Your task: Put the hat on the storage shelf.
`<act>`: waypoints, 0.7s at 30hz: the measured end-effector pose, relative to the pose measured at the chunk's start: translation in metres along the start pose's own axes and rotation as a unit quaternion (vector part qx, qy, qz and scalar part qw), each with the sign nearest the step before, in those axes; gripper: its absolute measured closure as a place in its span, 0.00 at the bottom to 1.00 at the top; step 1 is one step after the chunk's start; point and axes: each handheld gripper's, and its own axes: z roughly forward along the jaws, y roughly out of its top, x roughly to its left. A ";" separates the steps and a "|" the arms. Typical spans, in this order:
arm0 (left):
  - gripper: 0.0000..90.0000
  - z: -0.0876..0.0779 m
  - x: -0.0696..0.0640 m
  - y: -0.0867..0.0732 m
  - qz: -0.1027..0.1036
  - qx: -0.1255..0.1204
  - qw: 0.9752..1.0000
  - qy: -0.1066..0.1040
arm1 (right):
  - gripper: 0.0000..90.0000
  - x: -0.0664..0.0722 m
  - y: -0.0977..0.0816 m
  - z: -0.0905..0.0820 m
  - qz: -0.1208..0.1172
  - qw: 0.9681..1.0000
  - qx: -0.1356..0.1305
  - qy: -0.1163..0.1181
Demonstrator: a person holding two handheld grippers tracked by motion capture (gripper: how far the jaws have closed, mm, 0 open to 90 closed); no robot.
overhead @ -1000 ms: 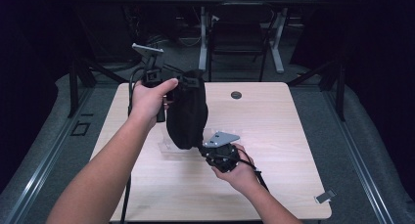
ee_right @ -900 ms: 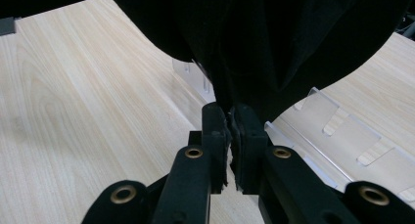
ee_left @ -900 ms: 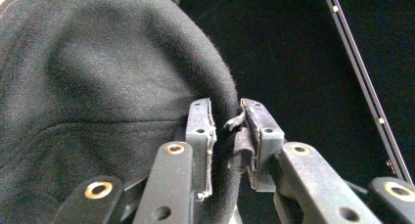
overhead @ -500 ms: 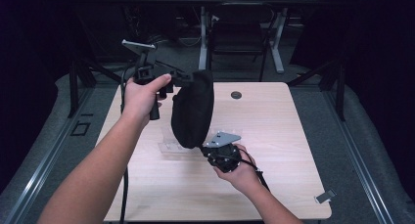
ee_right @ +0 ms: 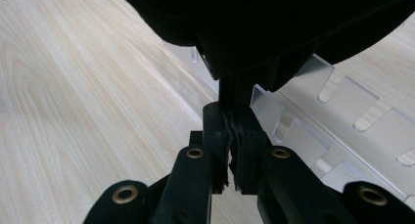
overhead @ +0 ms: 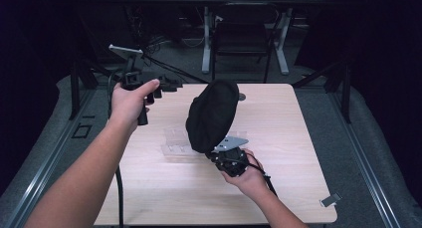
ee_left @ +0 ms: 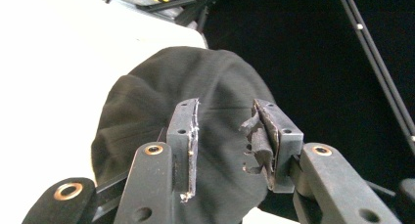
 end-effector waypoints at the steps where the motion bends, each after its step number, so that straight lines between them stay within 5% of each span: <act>1: 0.70 -0.001 0.001 0.000 0.000 -0.001 1.000 0.002 | 0.96 0.000 0.000 0.000 0.001 1.000 -0.001 -0.002; 12: 0.67 -0.015 0.017 -0.002 0.004 -0.010 0.999 0.034 | 0.91 0.000 -0.004 -0.002 0.000 1.000 0.000 -0.005; 21: 0.65 -0.024 0.037 -0.008 0.017 -0.013 0.996 0.084 | 0.86 -0.004 -0.015 -0.011 0.009 1.000 0.000 -0.011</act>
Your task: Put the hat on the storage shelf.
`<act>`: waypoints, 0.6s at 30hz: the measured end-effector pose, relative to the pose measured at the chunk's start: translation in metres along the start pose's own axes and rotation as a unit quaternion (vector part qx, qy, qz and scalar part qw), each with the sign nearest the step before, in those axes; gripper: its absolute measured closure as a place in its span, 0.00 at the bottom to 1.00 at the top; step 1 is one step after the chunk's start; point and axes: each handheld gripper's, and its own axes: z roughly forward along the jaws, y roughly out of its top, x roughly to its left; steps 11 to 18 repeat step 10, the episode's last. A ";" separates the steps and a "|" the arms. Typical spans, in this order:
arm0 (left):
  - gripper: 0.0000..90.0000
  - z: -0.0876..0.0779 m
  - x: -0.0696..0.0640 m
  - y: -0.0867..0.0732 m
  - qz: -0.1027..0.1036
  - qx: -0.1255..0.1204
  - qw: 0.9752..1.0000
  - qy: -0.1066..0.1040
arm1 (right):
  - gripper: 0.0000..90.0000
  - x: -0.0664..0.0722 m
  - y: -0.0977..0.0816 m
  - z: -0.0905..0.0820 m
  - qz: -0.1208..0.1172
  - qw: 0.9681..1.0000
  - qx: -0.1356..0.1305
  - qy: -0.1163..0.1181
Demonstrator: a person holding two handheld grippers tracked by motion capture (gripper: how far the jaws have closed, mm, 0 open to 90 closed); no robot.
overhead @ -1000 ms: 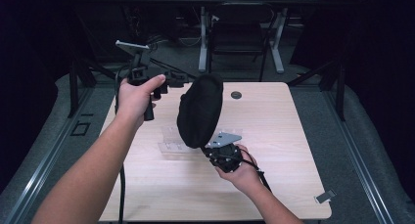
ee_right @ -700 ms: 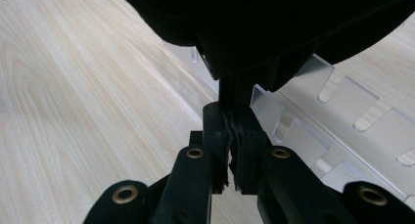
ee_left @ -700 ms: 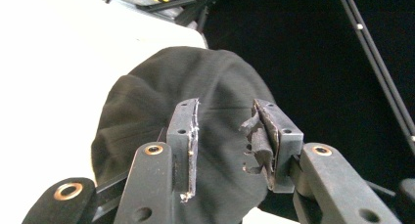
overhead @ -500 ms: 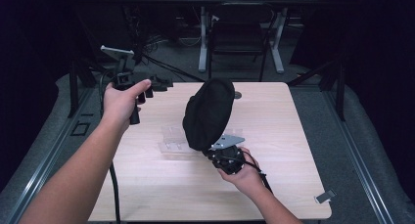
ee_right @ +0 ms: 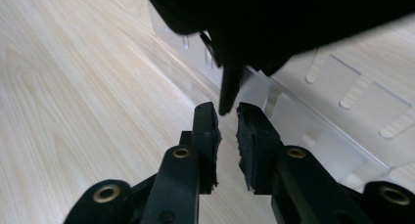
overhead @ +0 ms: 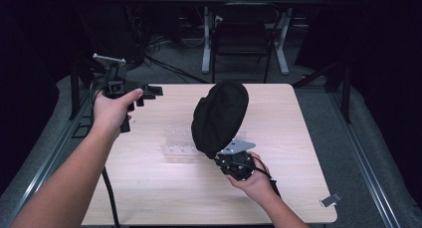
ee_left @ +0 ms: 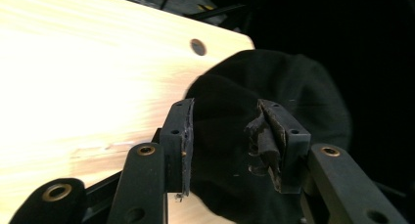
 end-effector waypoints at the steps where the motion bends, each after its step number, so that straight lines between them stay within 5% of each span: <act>1: 0.65 0.000 0.002 -0.001 0.000 -0.001 1.000 0.001 | 0.85 0.000 -0.002 -0.002 0.000 1.000 0.002 -0.003; 6: 0.61 -0.001 0.013 -0.008 0.018 0.000 1.000 0.024 | 0.79 -0.003 -0.008 -0.010 -0.005 1.000 -0.001 -0.005; 10: 0.56 -0.003 0.027 -0.019 0.049 0.000 0.997 0.063 | 0.60 -0.013 -0.014 -0.022 0.010 0.999 -0.033 -0.004; 18: 0.56 -0.003 0.027 -0.019 0.049 0.000 0.997 0.063 | 0.60 -0.013 -0.014 -0.022 0.010 0.999 -0.033 -0.004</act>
